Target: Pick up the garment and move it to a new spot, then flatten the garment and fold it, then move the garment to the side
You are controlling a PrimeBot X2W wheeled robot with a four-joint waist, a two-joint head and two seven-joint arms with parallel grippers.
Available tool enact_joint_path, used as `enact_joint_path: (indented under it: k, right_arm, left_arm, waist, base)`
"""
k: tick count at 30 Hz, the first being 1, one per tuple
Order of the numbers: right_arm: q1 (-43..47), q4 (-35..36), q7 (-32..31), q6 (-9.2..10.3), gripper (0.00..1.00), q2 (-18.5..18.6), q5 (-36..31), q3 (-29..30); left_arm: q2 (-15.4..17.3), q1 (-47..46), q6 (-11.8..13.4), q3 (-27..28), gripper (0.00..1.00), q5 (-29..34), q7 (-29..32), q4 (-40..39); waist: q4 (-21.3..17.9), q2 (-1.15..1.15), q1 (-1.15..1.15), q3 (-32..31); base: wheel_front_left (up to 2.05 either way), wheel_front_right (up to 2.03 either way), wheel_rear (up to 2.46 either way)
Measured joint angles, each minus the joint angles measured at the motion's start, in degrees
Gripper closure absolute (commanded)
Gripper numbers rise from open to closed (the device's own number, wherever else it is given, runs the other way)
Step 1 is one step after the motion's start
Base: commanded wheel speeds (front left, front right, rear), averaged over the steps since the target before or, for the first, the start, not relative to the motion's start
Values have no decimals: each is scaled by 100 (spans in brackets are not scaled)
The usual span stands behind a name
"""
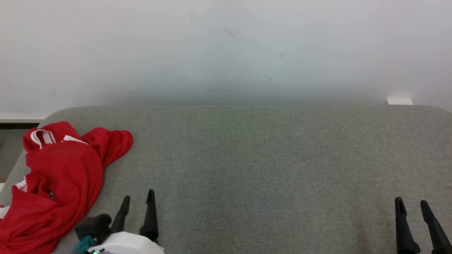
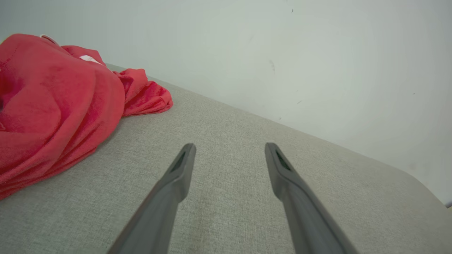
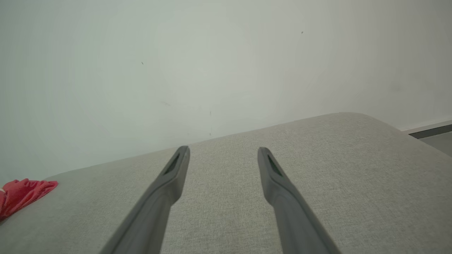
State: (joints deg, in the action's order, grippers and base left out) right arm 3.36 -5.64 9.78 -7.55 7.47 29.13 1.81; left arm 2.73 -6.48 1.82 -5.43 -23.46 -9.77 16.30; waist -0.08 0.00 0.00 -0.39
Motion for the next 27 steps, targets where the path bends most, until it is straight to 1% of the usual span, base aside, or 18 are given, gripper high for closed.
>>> enact_joint_path:
  k: [13, 19, 27]
  right_arm:
    - [34, 34, 188, 0, 0, 51, -554, 44]
    - [38, 44, 248, 0, 0, 82, -788, 63]
    - [38, 21, 338, 0, 0, 102, -962, 101]
  left_arm:
    - [15, 21, 10, -86, 0, 722, -186, 140]
    - [18, 36, 54, -105, 0, 1004, -244, 145]
    - [19, 59, 102, -144, 0, 1363, -339, 172]
  waist:
    - [15, 0, 0, -40]
    - [20, 0, 0, -55]
    - [2, 0, 0, -69]
  base:
    - [0, 0, 0]
    - [0, 0, 0]
    - [0, 0, 0]
